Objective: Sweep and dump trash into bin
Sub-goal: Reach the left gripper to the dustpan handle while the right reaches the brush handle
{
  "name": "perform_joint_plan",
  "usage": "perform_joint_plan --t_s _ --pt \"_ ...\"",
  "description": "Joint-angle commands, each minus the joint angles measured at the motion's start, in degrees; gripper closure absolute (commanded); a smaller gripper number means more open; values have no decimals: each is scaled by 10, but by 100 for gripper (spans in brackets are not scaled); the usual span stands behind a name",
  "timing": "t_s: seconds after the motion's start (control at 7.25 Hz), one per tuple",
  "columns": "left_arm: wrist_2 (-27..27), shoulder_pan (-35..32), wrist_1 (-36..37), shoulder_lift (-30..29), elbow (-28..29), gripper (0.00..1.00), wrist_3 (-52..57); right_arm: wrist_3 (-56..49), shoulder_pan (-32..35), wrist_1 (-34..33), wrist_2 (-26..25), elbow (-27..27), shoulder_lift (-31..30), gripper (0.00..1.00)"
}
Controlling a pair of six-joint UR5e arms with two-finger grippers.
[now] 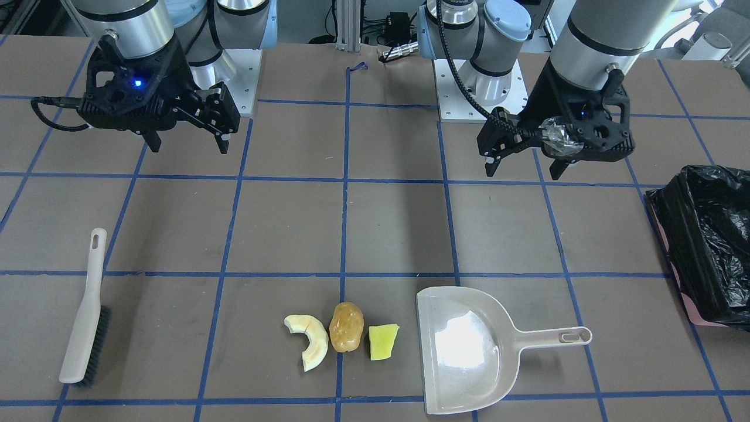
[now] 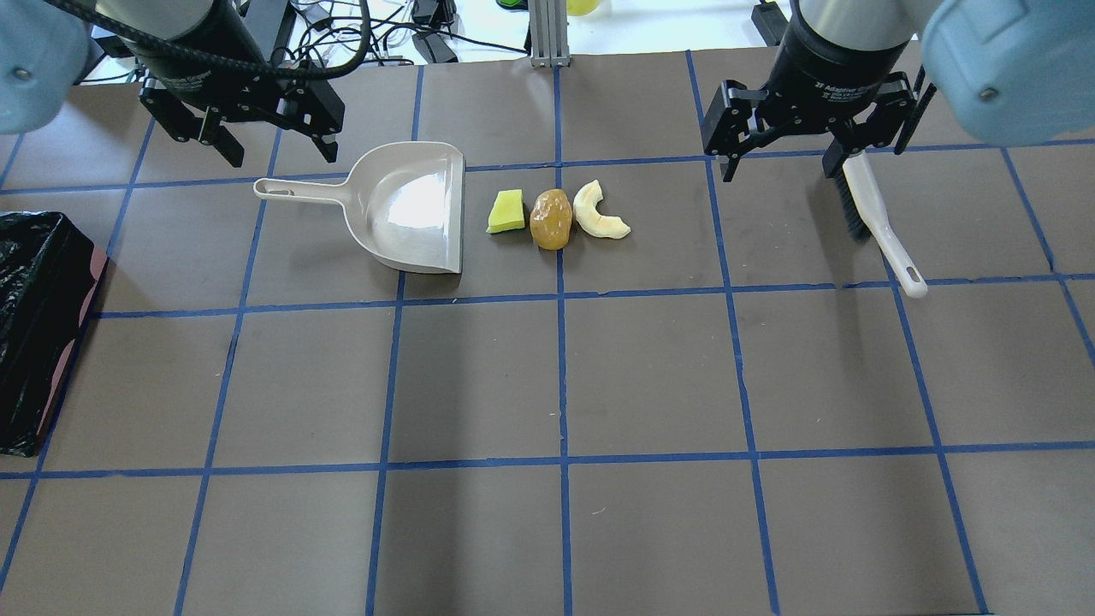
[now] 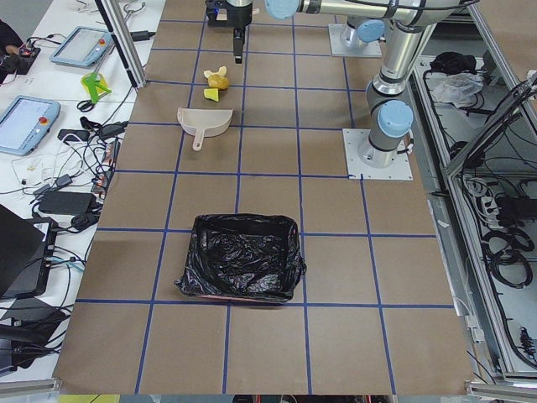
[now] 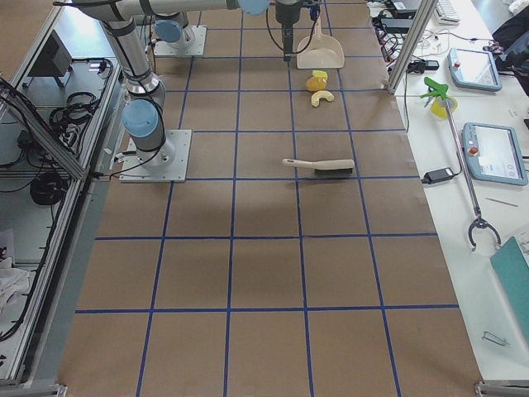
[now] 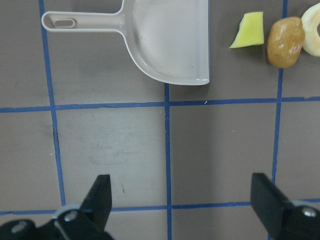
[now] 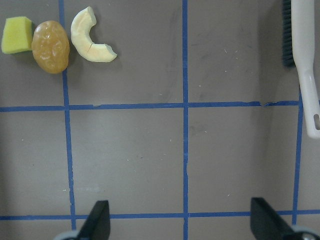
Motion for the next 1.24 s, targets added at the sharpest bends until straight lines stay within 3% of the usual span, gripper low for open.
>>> perform_joint_plan --t_s 0.0,0.28,0.69,0.97,1.1 --pt "1 -1 77 1 -33 0 -6 4 0 0 -3 0 1 0" --pt "0 10 84 -5 -36 2 30 7 1 3 -4 0 6 0" --pt "-8 44 144 -76 -36 3 318 -5 -14 -1 -8 1 5 0" --pt "-10 128 173 -138 -30 3 573 -82 -85 1 -9 2 3 0" --pt "-9 140 197 -163 -24 3 651 -128 -124 -1 -23 4 5 0"
